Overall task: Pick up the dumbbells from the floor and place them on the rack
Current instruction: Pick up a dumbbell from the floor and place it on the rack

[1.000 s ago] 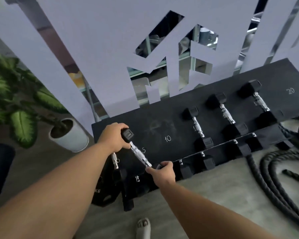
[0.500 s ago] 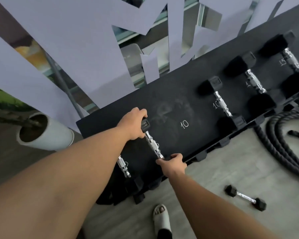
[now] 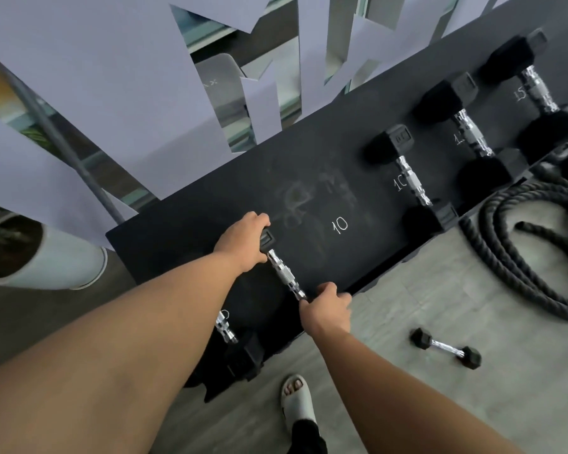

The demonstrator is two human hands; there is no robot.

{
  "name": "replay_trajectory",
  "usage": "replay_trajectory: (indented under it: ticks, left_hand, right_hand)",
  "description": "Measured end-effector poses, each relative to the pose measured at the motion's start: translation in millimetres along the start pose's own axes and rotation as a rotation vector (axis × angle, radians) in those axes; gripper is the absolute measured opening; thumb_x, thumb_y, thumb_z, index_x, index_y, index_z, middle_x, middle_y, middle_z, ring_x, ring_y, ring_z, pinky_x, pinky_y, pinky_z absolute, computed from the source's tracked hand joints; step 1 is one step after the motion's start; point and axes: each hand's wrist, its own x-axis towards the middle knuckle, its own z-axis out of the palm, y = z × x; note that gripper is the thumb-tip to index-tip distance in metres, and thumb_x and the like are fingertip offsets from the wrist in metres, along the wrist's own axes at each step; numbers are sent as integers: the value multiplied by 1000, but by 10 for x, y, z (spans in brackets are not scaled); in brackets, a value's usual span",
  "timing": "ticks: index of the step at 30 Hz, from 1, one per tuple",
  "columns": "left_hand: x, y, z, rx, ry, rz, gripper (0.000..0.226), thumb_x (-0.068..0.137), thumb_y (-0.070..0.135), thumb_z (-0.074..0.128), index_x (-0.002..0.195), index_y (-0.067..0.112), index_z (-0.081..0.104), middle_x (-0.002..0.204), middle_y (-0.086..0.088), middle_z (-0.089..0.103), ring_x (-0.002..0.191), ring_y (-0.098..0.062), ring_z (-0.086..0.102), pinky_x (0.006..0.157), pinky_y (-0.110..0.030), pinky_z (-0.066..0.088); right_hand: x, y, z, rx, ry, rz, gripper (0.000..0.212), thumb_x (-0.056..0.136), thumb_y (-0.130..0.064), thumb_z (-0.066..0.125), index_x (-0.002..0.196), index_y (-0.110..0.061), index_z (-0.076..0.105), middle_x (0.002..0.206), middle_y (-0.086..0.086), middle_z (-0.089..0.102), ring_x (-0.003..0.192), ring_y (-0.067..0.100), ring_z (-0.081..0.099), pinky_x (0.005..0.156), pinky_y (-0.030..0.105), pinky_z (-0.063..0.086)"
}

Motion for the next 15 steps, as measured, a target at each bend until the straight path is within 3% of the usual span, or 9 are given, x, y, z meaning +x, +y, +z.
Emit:
replay_trajectory:
  ticks: [3,6,15]
  left_hand:
    - [-48,-33,-13,13,-16,-17,63,82,25,85,134,23,50,133,1,52,113,-28,61,90,-43,52]
    - [-146,5,-147,-6,-47,-42,66,88,37,75,145,26,44,139,3,51,122,-25,56,96,-43,50]
    - [-1112,51,-863,-2,96,-281,56,89,51,69,139,31,52,135,7,59,117,-18,59,90,-39,53]
  right_hand:
    - [14,-92,-196,-207,58,-215,46,89,-43,60,131,-26,49,132,7,44,123,32,44,102,43,42]
    - [29,-185,-449,-303,11,-402,46,91,-44,60,133,-27,52,133,5,48,123,31,44,103,43,40]
    - [-312,-389,-1387,-662,23,-794,52,94,-43,56,144,-30,46,139,1,50,129,29,43,106,42,35]
